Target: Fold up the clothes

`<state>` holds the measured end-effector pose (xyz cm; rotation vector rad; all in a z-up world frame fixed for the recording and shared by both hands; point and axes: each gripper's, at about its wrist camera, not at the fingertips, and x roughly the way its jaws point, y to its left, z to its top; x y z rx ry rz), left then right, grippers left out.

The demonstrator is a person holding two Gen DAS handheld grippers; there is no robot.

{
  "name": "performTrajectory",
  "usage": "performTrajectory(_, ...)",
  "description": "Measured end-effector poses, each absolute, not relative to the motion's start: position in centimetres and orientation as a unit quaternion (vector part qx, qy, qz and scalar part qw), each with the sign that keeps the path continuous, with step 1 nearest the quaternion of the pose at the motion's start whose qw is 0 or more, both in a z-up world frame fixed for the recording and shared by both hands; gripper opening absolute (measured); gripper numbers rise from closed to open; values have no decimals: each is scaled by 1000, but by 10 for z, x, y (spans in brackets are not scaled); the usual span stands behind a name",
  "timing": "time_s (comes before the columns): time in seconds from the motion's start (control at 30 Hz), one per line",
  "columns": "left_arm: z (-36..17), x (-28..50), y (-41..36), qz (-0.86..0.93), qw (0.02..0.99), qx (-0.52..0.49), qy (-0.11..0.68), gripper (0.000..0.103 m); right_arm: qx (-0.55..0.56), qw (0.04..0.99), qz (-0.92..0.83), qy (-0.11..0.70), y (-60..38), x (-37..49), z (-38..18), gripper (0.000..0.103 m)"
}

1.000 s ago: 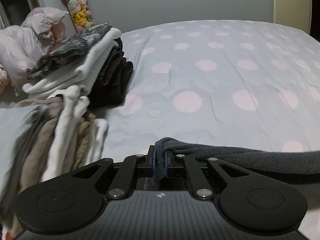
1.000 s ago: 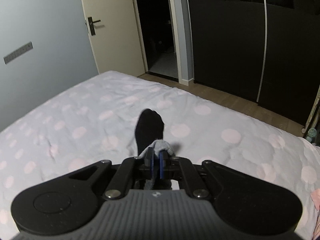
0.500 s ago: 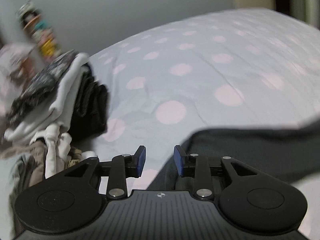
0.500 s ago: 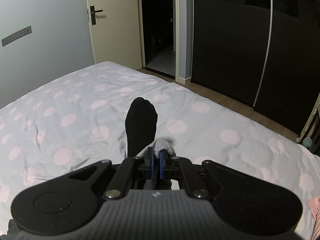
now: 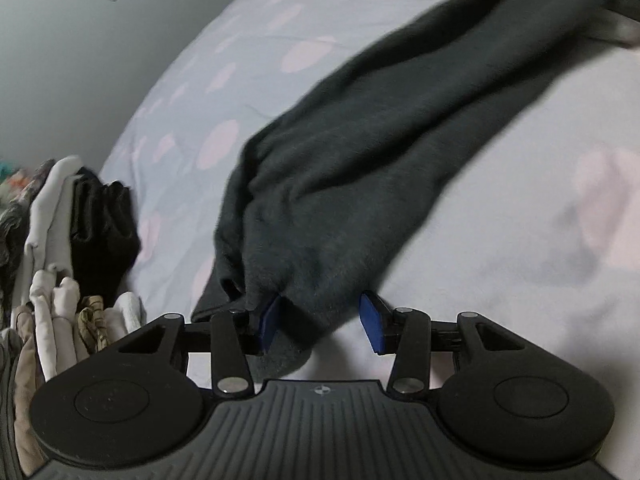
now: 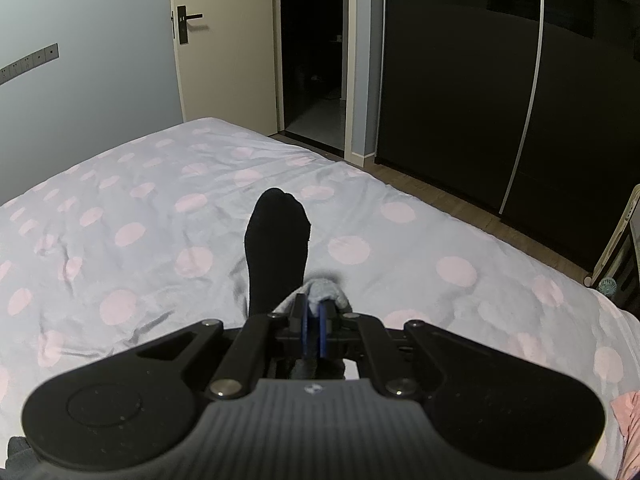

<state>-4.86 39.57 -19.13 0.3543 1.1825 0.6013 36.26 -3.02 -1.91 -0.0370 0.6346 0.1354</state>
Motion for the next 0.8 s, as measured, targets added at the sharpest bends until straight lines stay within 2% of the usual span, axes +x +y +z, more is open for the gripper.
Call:
performTrajectory(0.07, -187, -43, 405, 296, 773, 132, 546, 6, -17, 948, 66, 312, -31, 360, -18, 6)
performTrajectory(0.17, -168, -47, 411, 331, 783, 101, 517, 5, -15, 949, 67, 307, -35, 355, -12, 6)
performTrajectory(0.4, -45, -108, 437, 431, 822, -24, 372, 5, 14, 956, 87, 278, -52, 332, 21, 6)
performTrajectory(0.57, 41, -154, 438, 484, 823, -47, 294, 5, 41, 961, 110, 249, -61, 310, 50, 6)
performTrajectory(0.7, 79, -168, 440, 505, 815, -48, 280, 5, 52, 965, 138, 219, -57, 298, 78, 6)
performTrajectory(0.8, 76, -160, 452, 516, 797, -48, 309, 5, 42, 966, 148, 208, -39, 300, 88, 6)
